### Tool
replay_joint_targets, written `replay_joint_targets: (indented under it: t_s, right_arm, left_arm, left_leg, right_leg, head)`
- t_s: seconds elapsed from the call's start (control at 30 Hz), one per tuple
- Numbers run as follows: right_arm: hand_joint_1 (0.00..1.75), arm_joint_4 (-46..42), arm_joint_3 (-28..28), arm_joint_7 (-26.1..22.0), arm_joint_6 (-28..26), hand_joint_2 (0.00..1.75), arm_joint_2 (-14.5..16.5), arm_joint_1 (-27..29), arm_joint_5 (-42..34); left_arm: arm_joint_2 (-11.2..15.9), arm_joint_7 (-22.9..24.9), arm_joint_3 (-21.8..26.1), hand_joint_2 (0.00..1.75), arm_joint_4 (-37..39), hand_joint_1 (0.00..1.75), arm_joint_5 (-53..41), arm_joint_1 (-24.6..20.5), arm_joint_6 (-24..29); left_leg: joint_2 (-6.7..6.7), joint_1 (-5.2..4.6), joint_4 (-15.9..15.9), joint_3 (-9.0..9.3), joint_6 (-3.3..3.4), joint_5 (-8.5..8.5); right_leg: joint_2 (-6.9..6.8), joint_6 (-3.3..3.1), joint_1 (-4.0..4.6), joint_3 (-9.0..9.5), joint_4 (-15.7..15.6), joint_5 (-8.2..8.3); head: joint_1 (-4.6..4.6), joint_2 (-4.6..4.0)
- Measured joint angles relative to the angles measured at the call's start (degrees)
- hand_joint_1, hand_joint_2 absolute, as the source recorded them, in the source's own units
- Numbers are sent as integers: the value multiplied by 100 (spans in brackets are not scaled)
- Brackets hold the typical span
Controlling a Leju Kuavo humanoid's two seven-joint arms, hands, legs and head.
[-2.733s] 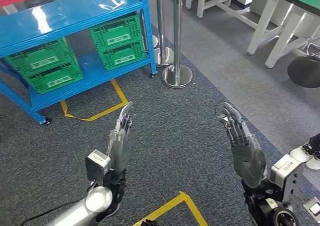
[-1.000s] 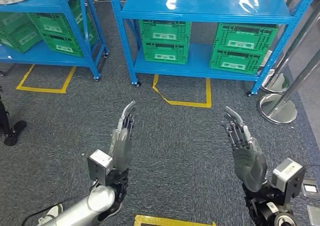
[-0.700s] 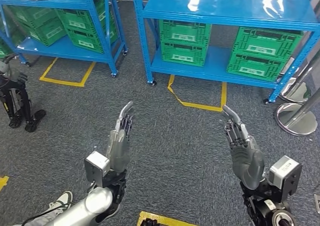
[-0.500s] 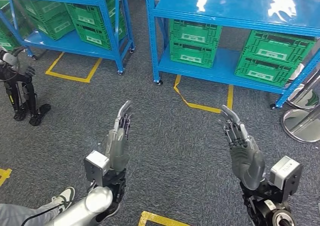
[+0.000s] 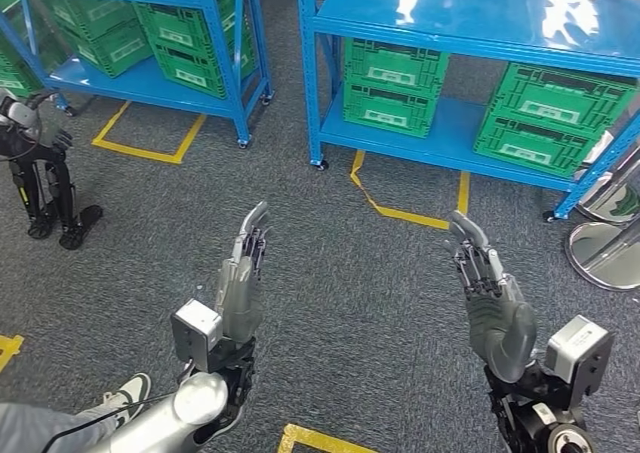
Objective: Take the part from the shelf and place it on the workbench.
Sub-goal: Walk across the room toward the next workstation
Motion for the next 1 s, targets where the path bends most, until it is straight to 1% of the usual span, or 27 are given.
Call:
replay_joint_targets:
  t_s: [0.13,0.27,0.37,0.43,0.47,0.5,0.53,0.57,0.6,0.63,0.67,0.7,0.73,0.77,0.8,0.83,0.87,0.9,0.93,0.97,1.0]
  right_arm:
    - [0,0,0,0,1,0,0,0,5]
    - [0,0,0,0,4,0,0,-1,6]
    - [0,0,0,0,4,0,0,-3,12]
    - [0,-2,1,-1,3,0,0,-8,16]
    - [0,-5,2,-1,3,0,0,-11,18]
    - [0,-8,2,-2,3,0,0,-12,20]
    - [0,-12,1,-5,4,0,0,-16,23]
    - [0,-15,0,-7,4,0,0,-19,25]
    - [0,-15,-1,-7,4,0,0,-15,27]
    - [0,-16,0,-8,5,0,0,-9,29]
    - [0,-14,2,-5,4,0,0,4,30]
    - [0,-13,3,-4,3,0,0,16,30]
    - [0,-12,3,-4,2,0,0,22,30]
    - [0,-11,3,-4,1,0,0,25,30]
    - [0,-10,2,-4,0,0,0,25,30]
    - [0,-6,2,-5,-1,0,-1,26,30]
    - [0,-1,3,-3,-2,0,-1,26,30]
    - [0,2,4,-3,-3,0,-1,32,30]
    - [0,3,5,-3,-2,0,1,34,30]
    - [0,0,7,-4,0,0,3,29,30]
    - [0,-6,3,-8,1,0,4,26,30]
  left_arm:
    - [1,0,0,0,0,0,2,-3,0]
    - [3,0,0,0,0,0,2,-6,-29]
    - [9,0,0,0,-1,0,2,-6,-55]
    - [15,-1,0,0,-5,0,2,-7,-59]
    - [16,-2,0,0,-11,0,2,-8,-60]
    - [17,-6,0,0,-18,0,-1,-7,-63]
    - [16,-9,-1,0,-25,0,-3,-12,-68]
    - [15,-11,-1,0,-31,0,-3,-17,-74]
    - [13,-14,-2,0,-34,0,-3,-20,-81]
    - [10,-12,-2,0,-35,0,1,-24,-86]
    - [8,-11,-2,0,-35,0,4,-20,-90]
    - [6,-11,-2,0,-35,0,8,-12,-92]
    - [5,-11,-2,0,-35,0,10,-6,-93]
    - [5,-13,-2,0,-35,0,12,-2,-94]
    - [5,-14,-2,0,-35,0,13,1,-94]
    - [5,-15,-2,0,-34,0,13,2,-94]
    - [7,-17,-2,0,-35,0,15,1,-94]
    - [8,-19,-2,0,-36,0,20,-1,-94]
    - [9,-22,-2,0,-37,0,24,-6,-94]
    - [8,-26,-2,0,-38,0,29,-13,-94]
    - [8,-28,-2,0,-39,0,32,-21,-94]
  left_leg:
    - [2,3,0,7,0,0]
    - [8,-2,17,9,24,-20]
    - [6,-14,26,8,60,-44]
    - [-5,-20,-3,9,93,-64]
    - [-32,-13,-40,53,128,-89]
    - [-56,1,-93,117,166,-116]
    - [-79,17,-138,198,207,-150]
    - [-106,32,-171,284,243,-179]
    - [-120,38,-188,335,260,-202]
    - [-143,40,-188,373,268,-226]
    - [-173,40,-188,409,262,-253]
    - [-203,44,-186,452,239,-283]
    - [-235,53,-184,510,207,-319]
    - [-266,66,-181,585,168,-366]
    - [-290,79,-178,663,123,-425]
    - [-311,85,-165,734,78,-490]
    - [-326,87,-153,773,35,-547]
    - [-333,90,-145,795,-9,-595]
    - [-339,97,-118,809,-49,-622]
    - [-341,113,-33,776,-85,-606]
    - [-326,129,175,676,-116,-529]
  right_leg:
    - [1,0,15,3,1,-2]
    - [1,15,-6,11,-1,-10]
    - [-6,36,-15,29,-9,-20]
    - [-14,73,-17,88,-3,6]
    - [-20,102,-20,111,21,17]
    - [21,126,-27,108,87,5]
    - [105,142,-38,41,241,-62]
    - [208,149,-48,-102,514,-183]
    - [325,153,-55,-317,889,-338]
    - [402,161,-57,-577,1315,-489]
    - [436,168,-57,-829,1671,-580]
    - [447,171,-63,-1005,1852,-575]
    - [447,172,-74,-1069,1805,-463]
    - [446,173,-91,-1022,1532,-256]
    - [447,185,-116,-907,1119,25]
    - [452,204,-132,-800,731,237]
    - [457,188,-129,-692,448,352]
    - [470,151,-117,-636,303,397]
    - [479,94,-88,-601,274,339]
    - [491,19,-66,-538,274,291]
    - [503,-34,-56,-493,267,261]
  head:
    - [1,0]
    - [-2,0]
    - [-1,0]
    - [-3,0]
    - [-4,0]
    - [0,0]
    - [15,0]
    - [39,0]
    - [65,0]
    - [83,0]
    - [96,0]
    - [98,0]
    - [101,0]
    - [106,0]
    - [110,0]
    - [122,0]
    - [131,0]
    - [127,0]
    - [120,0]
    - [103,0]
    - [80,0]
